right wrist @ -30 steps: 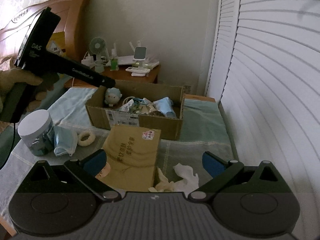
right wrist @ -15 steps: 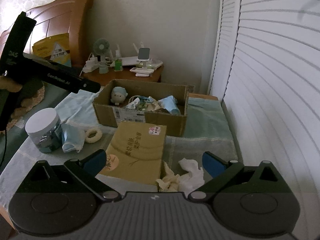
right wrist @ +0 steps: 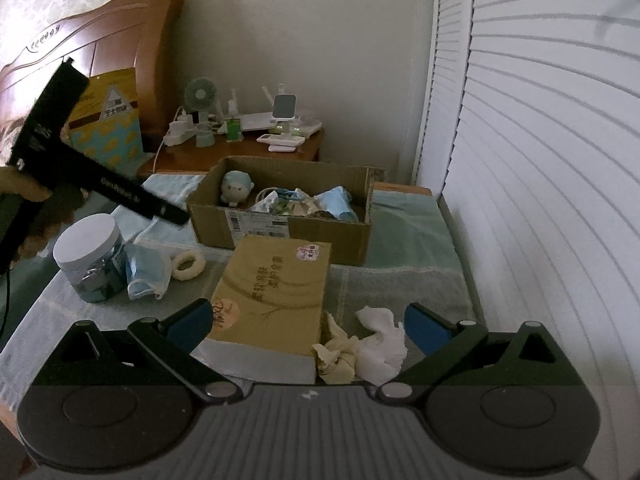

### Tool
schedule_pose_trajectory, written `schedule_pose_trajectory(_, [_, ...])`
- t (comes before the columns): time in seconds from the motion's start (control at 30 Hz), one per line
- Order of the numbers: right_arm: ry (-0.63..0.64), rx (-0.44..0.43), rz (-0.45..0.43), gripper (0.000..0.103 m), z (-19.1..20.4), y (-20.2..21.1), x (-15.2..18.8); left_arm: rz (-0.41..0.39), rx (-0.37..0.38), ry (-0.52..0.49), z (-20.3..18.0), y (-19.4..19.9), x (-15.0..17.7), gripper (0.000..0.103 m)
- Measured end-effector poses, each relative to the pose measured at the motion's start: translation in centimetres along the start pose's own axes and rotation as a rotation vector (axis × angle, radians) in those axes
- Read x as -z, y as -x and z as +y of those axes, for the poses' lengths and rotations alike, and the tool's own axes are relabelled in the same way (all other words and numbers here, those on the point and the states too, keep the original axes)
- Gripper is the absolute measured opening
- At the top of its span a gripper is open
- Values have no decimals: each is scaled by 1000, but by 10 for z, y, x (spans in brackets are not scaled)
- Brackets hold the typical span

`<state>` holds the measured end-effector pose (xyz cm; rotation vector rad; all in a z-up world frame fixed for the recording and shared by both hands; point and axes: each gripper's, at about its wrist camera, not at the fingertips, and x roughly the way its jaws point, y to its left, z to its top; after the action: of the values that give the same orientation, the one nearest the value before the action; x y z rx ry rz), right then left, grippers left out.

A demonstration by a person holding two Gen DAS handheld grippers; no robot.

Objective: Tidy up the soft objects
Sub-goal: 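Move both tools back over the blue mask and white bundles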

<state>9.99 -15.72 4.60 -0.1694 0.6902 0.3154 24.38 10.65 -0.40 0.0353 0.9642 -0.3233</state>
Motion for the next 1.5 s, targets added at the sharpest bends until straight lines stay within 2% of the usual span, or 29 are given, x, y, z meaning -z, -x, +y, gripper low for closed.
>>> schedule_pose_trajectory(0.13, [-13,-6,2,103,-3,-3,0,99,-3,88,8,-19,-1,100])
schedule_pose_trajectory(0.2, [-13,-6,6,103,-4,-5,1,109,-4,102,11,-23,0,100])
schedule_pose_trajectory(0.47, [-33,-10,7,103,-9,-10,2,228,-90,56,9,-45,-3,100])
schedule_pose_trajectory(0.63, [-41,-8,7,103,-11,-11,3,275,-72,57,10,-52,-1,100])
schedule_pose_trajectory(0.77, [-48,-5,5,103,-14,-12,2,307,-27,61,8,-54,-1,100])
schedule_pose_trajectory(1.0, [-60,-3,1,103,-17,-11,4,334,9,11,-10,-53,7,100])
schedule_pose_trajectory(1.27, [-63,-5,-9,103,-17,-7,5,323,99,-51,-47,-32,29,100])
schedule_pose_trajectory(1.33, [-66,-5,-12,103,-17,-5,5,264,81,-65,-55,-22,37,100])
schedule_pose_trajectory(1.5, [-69,-5,-19,103,-18,-3,8,71,-39,-41,-68,5,76,100])
